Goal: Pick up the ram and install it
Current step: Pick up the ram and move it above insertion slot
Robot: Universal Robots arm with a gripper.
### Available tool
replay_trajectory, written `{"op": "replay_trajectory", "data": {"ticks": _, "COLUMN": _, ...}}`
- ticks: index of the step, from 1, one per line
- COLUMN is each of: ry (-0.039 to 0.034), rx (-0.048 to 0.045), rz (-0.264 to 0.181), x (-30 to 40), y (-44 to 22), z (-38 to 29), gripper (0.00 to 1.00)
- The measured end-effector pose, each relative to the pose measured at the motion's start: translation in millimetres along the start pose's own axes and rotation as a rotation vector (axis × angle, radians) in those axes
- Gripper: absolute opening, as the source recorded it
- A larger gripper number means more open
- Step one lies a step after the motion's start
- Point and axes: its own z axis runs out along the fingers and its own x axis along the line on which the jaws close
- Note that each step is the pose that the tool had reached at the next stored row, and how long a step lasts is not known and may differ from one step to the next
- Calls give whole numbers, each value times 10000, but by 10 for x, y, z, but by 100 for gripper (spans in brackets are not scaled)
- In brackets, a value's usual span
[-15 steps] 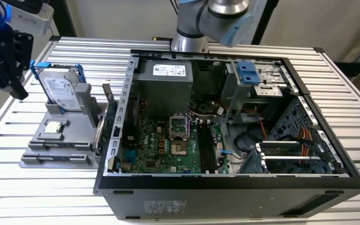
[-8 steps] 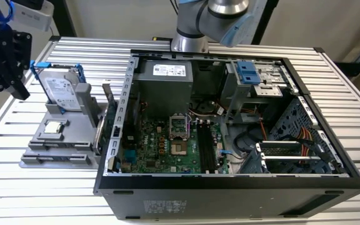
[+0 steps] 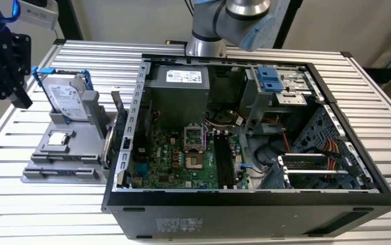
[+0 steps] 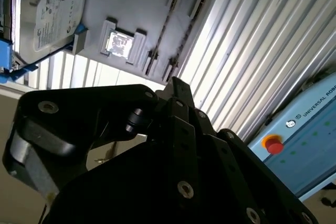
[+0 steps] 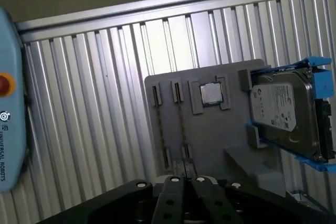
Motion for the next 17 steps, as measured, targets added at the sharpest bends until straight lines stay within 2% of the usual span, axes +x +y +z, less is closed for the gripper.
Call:
{"op": "replay_trajectory", "data": {"ticks": 10, "ry": 12, "rx": -11, "rz": -868, "x": 0, "y": 0, "z": 2, "gripper": 0}}
{"op": "replay_trajectory", "data": {"ticks": 17, "ry": 25, "rx": -14, "rz": -1238, "x": -17, "y": 3, "z": 3, "gripper": 0}}
